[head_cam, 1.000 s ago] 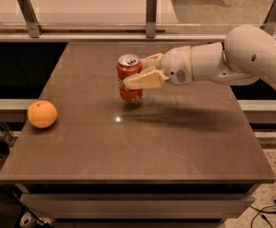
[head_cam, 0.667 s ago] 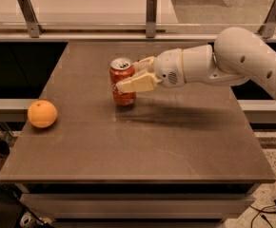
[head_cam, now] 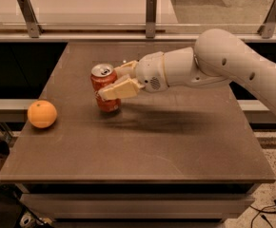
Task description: Move coke can near orange
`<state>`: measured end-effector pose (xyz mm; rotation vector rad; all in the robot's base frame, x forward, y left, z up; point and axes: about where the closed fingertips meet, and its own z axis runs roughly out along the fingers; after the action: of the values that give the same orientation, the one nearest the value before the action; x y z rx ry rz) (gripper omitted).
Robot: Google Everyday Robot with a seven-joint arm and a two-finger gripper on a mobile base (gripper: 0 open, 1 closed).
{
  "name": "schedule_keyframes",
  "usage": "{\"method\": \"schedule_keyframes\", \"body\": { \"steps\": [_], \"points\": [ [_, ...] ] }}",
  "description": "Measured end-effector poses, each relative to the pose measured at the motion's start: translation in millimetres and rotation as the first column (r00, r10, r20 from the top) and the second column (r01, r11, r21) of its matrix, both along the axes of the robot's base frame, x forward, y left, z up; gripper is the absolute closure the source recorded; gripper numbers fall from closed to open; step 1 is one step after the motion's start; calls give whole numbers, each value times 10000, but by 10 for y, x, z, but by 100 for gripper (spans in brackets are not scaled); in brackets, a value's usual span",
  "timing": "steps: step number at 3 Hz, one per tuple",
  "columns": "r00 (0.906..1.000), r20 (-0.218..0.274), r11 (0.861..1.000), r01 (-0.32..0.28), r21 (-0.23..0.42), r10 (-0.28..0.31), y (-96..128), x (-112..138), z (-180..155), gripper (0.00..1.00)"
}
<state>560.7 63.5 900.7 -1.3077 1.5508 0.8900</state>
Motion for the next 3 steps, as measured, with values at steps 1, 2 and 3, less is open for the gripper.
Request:
{"method": "schedule_keyframes", "body": {
  "steps": [1, 2, 3],
  "points": [
    [9996, 173, 9997, -230, -33, 231, 198, -135, -3, 100],
    [9988, 149, 9989, -462, 87, 461, 370, -292, -45, 100],
    [9985, -96, 9980, -541, 337, 545, 472, -423, -132, 100]
  ]
}}
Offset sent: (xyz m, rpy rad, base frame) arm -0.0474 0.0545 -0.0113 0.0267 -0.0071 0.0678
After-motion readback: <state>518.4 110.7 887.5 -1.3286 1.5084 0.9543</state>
